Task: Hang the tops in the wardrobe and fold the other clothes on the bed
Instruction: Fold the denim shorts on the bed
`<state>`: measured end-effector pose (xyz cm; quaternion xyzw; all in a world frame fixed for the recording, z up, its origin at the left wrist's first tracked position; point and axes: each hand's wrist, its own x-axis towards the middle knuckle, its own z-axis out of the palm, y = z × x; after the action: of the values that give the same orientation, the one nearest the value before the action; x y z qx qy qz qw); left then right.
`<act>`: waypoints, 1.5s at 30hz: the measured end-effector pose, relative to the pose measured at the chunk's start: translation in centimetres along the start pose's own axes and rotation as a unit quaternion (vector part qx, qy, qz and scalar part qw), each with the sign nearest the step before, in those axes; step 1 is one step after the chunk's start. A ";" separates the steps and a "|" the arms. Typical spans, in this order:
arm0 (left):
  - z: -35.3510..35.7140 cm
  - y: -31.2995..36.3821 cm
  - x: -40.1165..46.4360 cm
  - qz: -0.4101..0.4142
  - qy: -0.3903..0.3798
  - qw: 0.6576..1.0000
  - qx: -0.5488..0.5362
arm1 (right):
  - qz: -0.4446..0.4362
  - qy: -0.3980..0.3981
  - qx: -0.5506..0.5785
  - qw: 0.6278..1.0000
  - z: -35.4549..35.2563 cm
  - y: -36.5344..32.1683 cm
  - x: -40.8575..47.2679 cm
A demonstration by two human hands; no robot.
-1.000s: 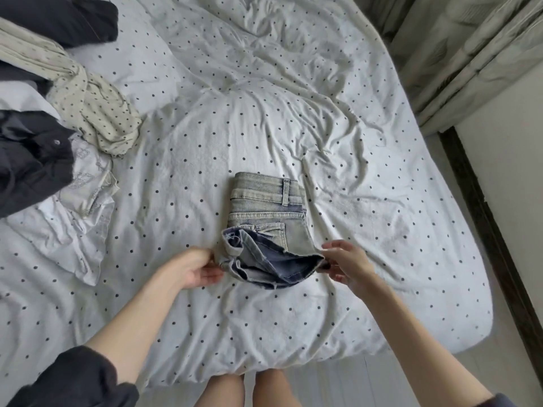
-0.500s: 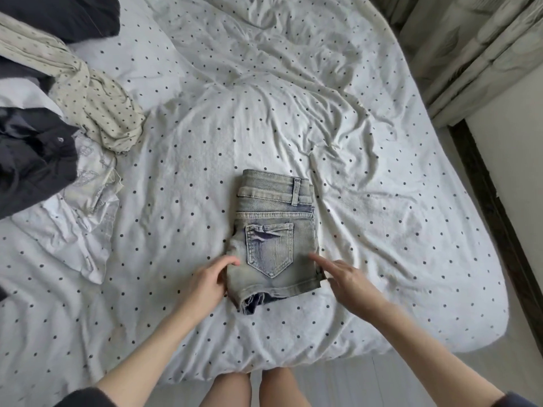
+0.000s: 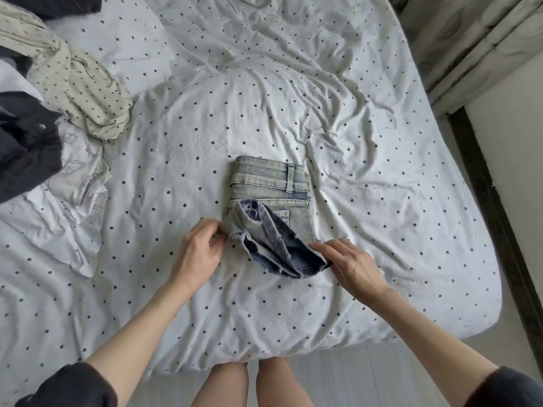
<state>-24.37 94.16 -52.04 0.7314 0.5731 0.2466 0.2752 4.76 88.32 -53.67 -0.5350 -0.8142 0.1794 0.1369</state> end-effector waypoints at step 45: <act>2.4 2.4 9.9 0.226 -0.062 0.932 0.275 | 0.520 -0.021 0.166 0.838 2.1 2.4 14.9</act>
<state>-18.87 103.07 -51.74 0.9026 0.4198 0.0892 0.0350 0.09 102.62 -56.17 -0.8448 -0.3773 0.3678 0.0935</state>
